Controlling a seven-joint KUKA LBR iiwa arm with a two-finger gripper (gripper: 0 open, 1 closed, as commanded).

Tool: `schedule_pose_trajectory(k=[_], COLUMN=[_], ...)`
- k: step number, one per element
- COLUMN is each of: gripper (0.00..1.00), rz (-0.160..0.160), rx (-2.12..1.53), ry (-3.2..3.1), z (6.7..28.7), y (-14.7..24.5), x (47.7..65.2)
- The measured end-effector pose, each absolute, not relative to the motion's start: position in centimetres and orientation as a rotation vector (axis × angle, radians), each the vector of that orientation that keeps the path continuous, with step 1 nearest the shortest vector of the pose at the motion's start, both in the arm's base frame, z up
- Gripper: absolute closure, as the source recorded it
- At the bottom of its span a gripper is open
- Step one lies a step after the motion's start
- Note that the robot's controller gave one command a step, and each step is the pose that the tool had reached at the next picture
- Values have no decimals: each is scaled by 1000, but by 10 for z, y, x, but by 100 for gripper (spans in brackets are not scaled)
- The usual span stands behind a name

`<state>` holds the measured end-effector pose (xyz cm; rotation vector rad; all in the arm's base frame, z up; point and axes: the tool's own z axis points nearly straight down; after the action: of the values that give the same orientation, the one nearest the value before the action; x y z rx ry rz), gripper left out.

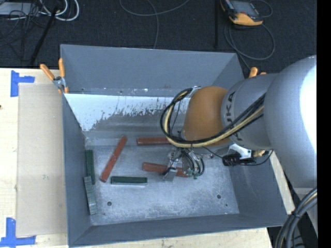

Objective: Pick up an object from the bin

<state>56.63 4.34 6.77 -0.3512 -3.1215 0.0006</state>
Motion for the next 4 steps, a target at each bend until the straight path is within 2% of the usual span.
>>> schedule_pose_trajectory(k=[1,2,4], gripper=[100,100,100], rz=[0,-1,-2], rx=[-346,-342,-332], ry=[-3123,-3125,-3126], z=[83,113,161], y=[43,43,43], x=[567,567,569])
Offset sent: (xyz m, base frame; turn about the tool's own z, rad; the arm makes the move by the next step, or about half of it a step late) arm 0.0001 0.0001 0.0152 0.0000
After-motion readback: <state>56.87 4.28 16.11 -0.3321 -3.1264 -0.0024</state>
